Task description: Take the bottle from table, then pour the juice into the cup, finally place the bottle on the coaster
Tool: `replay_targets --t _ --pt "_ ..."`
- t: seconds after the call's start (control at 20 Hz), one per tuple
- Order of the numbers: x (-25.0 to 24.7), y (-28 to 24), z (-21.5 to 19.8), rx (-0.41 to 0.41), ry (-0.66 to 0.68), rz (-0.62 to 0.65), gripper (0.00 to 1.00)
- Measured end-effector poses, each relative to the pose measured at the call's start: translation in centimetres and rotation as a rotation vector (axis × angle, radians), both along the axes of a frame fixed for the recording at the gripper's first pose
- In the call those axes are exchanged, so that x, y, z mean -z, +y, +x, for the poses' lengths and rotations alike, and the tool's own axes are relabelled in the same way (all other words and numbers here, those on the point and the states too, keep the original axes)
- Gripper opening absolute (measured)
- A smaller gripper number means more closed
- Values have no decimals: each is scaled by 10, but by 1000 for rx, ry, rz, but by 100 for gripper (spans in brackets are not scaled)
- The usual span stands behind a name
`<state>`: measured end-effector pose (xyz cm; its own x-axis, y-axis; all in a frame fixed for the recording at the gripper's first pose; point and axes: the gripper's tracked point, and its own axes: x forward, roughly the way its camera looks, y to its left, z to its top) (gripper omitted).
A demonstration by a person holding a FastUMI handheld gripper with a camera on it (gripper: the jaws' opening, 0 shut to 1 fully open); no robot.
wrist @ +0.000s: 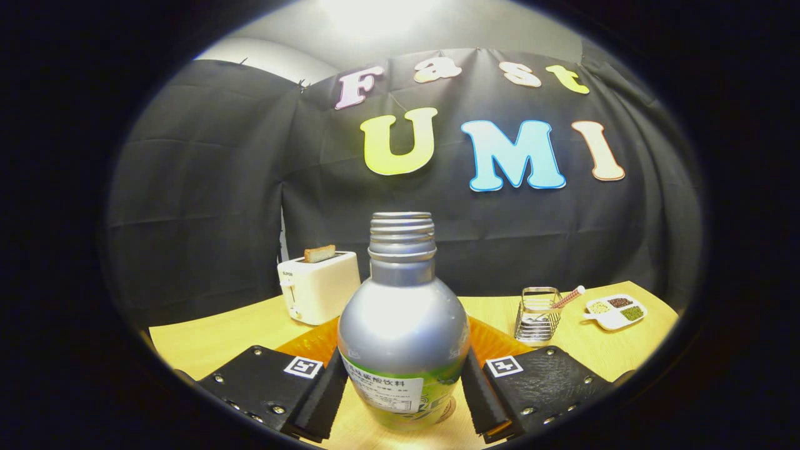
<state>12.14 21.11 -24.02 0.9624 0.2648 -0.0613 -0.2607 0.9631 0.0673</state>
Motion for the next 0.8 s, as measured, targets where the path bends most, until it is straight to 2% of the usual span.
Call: replay_targets --t 0.45,0.8 --pt "44 4 32 6 72 14 80" --pt "61 1 51 63 86 8 81"
